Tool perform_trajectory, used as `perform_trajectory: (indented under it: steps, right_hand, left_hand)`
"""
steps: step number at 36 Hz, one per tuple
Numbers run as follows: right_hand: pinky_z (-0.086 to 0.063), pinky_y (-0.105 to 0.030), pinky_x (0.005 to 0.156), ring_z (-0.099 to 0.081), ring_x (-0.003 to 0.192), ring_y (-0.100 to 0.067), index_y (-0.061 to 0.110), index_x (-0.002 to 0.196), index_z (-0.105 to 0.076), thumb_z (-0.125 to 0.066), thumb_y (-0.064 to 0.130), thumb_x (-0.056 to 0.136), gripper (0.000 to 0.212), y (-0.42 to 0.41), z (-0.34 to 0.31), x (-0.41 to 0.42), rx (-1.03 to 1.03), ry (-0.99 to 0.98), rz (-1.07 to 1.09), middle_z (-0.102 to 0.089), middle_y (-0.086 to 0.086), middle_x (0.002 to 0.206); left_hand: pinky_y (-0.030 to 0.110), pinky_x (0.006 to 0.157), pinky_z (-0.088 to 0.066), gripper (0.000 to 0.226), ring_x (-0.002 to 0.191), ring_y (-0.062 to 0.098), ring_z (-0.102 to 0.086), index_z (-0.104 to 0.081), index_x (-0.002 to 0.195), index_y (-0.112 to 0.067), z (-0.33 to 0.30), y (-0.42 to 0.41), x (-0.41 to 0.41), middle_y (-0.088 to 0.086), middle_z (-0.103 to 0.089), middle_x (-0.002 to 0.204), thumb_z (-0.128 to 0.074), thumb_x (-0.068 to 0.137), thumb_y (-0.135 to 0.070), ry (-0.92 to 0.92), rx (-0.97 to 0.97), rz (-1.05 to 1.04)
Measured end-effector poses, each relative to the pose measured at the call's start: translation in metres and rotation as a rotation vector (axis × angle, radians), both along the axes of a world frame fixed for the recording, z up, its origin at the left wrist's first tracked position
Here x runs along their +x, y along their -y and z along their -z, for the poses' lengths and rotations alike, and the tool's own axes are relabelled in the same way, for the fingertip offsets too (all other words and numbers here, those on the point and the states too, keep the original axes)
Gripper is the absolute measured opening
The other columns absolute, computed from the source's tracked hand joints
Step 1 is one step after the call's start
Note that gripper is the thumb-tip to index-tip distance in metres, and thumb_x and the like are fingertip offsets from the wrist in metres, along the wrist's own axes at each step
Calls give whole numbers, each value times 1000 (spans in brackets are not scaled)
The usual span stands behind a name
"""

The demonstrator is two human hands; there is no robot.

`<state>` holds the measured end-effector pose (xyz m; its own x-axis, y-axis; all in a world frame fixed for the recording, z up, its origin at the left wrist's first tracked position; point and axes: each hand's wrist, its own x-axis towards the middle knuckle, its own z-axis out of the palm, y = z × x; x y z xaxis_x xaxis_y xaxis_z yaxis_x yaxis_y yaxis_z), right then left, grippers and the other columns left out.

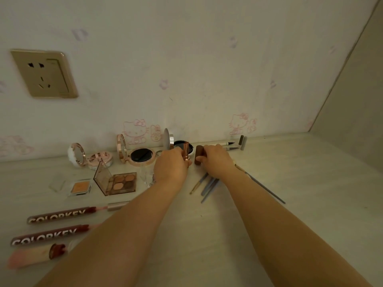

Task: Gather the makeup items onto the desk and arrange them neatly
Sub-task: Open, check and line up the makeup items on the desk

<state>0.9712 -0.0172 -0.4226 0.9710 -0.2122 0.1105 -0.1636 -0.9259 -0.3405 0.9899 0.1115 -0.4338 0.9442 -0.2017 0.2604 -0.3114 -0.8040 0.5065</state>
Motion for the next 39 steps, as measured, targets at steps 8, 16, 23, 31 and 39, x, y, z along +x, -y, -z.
perform_trajectory:
  steps: [8, 16, 23, 31, 39]
  right_hand:
    - [-37, -33, 78, -49, 106, -28, 5, 109, -56, -48, 28, 95, 28, -7, 0, -2, 7, 8, -24, -58, -14, 109]
    - [-36, -32, 79, -45, 111, -28, 5, 106, -57, -48, 28, 95, 27, -7, 5, -1, -22, -16, -25, -59, -13, 109]
    - [-35, -32, 79, -43, 112, -27, 6, 105, -56, -46, 29, 96, 27, -9, 5, -1, -49, -24, -16, -60, -13, 107]
    - [-34, -32, 86, -41, 113, -29, 6, 107, -57, -49, 30, 95, 28, -11, 5, -1, -44, -50, 4, -60, -13, 110]
    - [-33, -35, 105, -36, 125, -26, 14, 133, -48, -53, 34, 93, 46, -15, 6, -20, 0, 82, 124, -56, -7, 127]
  left_hand:
    - [33, 70, -45, 27, 90, 25, -62, -62, 103, -11, 0, 1, 3, 8, -66, 99, -64, 87, -32, 5, 3, 7]
    - [32, 69, -44, 24, 91, 27, -62, -63, 103, -11, 0, 2, 6, 9, -66, 99, -65, 86, -29, -11, -2, 3]
    - [30, 66, -40, 20, 92, 26, -61, -63, 103, -13, -1, 2, 9, 9, -66, 100, -63, 87, -24, -8, 9, 11]
    - [33, 71, -46, 25, 93, 26, -61, -62, 107, -12, -1, 0, 8, 9, -66, 102, -65, 86, -26, -22, -29, 13]
    - [36, 76, -50, 37, 94, 24, -62, -61, 107, -9, -6, -9, -7, 8, -67, 102, -70, 81, -34, -39, -79, 8]
